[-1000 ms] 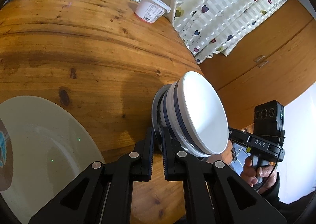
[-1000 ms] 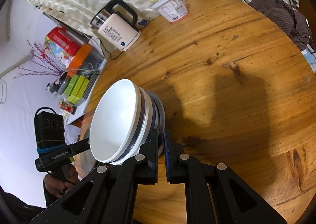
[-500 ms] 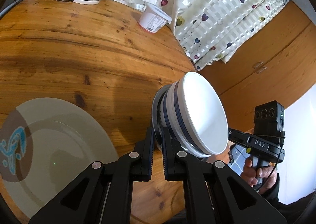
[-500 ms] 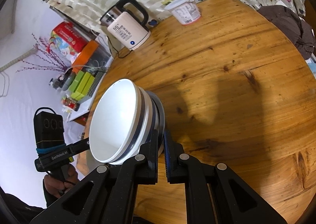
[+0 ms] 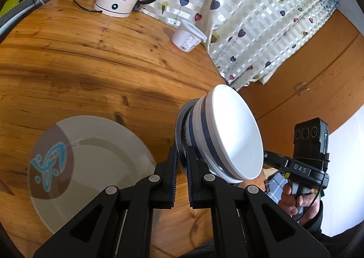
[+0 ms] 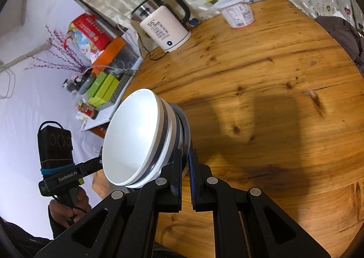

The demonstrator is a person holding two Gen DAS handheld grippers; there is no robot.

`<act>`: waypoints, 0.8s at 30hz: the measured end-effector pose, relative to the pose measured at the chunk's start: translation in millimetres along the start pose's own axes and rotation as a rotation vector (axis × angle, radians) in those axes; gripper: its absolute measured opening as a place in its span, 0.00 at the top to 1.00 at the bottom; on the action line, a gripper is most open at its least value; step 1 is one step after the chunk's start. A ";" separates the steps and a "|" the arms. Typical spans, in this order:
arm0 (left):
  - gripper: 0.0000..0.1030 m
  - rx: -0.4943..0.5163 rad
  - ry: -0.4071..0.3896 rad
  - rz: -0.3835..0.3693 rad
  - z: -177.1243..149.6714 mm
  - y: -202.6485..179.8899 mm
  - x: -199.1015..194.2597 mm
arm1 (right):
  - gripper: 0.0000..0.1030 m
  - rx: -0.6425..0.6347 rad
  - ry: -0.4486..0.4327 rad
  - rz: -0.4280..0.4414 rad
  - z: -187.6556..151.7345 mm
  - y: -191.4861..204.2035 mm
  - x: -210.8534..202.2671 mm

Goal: Organize plates and bowls
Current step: 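Carry the tilted bowl stack with the right gripper toward the plate stack, then lower the bowl stack onto the beige plate stack with the right gripper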

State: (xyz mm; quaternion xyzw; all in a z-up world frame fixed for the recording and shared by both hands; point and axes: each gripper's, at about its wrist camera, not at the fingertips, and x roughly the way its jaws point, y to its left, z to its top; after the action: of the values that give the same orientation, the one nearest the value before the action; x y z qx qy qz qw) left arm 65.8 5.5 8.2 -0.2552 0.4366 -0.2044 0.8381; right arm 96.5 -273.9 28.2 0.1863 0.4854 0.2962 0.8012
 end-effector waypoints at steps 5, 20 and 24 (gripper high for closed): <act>0.94 -0.014 -0.018 0.010 -2.2 7.5 -9.9 | 0.93 -0.018 0.016 0.007 0.5 9.0 7.9; 0.94 -0.071 -0.071 0.048 -11.4 36.8 -41.9 | 0.93 -0.072 0.072 0.035 0.2 42.1 39.0; 0.94 -0.087 -0.080 0.060 -13.4 45.3 -48.4 | 0.93 -0.083 0.088 0.042 0.1 50.2 47.5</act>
State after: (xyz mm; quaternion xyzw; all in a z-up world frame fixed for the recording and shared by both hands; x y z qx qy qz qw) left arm 34.1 65.2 4.6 -0.2861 0.4187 -0.1495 0.8488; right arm 98.7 -204.9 26.0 0.1496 0.5036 0.3407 0.7797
